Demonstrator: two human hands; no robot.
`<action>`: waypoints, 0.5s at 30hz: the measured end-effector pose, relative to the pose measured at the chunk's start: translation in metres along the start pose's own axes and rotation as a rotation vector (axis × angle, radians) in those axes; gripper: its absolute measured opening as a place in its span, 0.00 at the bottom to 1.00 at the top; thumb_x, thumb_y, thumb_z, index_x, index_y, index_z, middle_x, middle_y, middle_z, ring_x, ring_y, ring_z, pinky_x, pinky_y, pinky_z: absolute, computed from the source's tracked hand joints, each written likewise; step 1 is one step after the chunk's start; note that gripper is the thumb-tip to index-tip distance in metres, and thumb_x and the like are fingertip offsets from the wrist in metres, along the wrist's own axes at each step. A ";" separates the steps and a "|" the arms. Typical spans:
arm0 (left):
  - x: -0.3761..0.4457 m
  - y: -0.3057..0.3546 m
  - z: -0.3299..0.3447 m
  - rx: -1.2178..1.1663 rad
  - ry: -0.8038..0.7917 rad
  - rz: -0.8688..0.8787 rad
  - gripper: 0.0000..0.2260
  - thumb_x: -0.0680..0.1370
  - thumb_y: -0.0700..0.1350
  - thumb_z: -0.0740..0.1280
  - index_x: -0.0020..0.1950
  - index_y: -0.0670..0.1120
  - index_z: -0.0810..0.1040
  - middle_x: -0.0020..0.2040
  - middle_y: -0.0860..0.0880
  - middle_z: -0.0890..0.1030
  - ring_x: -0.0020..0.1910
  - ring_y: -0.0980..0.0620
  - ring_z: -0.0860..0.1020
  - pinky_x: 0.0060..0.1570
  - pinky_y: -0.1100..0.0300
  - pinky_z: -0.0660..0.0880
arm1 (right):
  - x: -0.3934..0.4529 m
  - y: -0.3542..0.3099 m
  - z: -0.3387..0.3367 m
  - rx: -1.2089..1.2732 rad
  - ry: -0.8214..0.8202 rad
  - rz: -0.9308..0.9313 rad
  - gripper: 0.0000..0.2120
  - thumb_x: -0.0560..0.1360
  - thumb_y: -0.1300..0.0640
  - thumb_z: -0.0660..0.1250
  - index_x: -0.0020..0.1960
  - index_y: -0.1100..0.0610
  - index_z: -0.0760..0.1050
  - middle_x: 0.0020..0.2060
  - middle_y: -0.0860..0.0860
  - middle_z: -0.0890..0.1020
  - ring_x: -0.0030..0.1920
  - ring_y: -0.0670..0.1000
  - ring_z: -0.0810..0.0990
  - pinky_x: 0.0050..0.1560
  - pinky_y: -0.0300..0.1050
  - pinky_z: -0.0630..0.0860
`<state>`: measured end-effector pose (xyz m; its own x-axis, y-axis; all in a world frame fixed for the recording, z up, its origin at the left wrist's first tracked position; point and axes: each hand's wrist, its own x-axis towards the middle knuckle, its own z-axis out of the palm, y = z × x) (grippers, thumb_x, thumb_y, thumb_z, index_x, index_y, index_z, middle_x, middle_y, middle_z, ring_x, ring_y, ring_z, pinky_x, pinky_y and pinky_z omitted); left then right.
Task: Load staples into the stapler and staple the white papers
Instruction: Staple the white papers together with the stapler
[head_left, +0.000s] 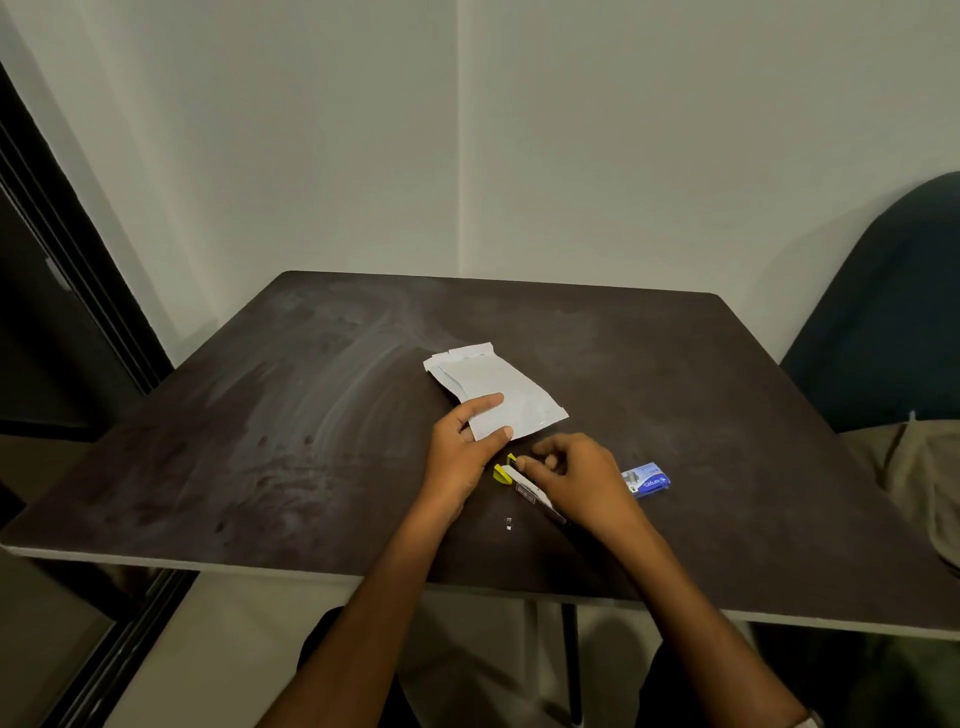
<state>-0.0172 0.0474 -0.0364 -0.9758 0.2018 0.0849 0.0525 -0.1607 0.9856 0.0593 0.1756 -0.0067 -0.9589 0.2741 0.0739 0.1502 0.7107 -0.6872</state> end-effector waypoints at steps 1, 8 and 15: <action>0.000 0.001 0.001 0.022 -0.006 -0.010 0.18 0.72 0.31 0.71 0.60 0.42 0.79 0.59 0.50 0.80 0.52 0.59 0.80 0.46 0.69 0.78 | 0.003 0.001 -0.003 -0.001 0.054 0.011 0.14 0.73 0.50 0.70 0.53 0.58 0.77 0.45 0.53 0.77 0.42 0.47 0.74 0.37 0.36 0.67; 0.008 0.005 0.003 0.409 -0.073 -0.078 0.20 0.72 0.36 0.72 0.64 0.44 0.76 0.64 0.49 0.77 0.61 0.52 0.76 0.62 0.58 0.74 | 0.028 0.002 0.000 -0.197 0.091 -0.183 0.14 0.76 0.59 0.65 0.60 0.58 0.71 0.62 0.54 0.69 0.62 0.54 0.69 0.60 0.44 0.69; 0.015 0.007 -0.009 0.716 -0.023 -0.003 0.12 0.75 0.40 0.69 0.58 0.46 0.81 0.52 0.42 0.80 0.46 0.51 0.78 0.58 0.54 0.76 | 0.044 0.011 0.004 -0.286 -0.135 -0.208 0.14 0.77 0.59 0.64 0.62 0.54 0.75 0.63 0.51 0.76 0.64 0.52 0.73 0.67 0.48 0.68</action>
<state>-0.0337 0.0401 -0.0292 -0.9717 0.2231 0.0773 0.1842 0.5114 0.8393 0.0182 0.1927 -0.0133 -0.9962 0.0309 0.0818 -0.0080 0.8996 -0.4367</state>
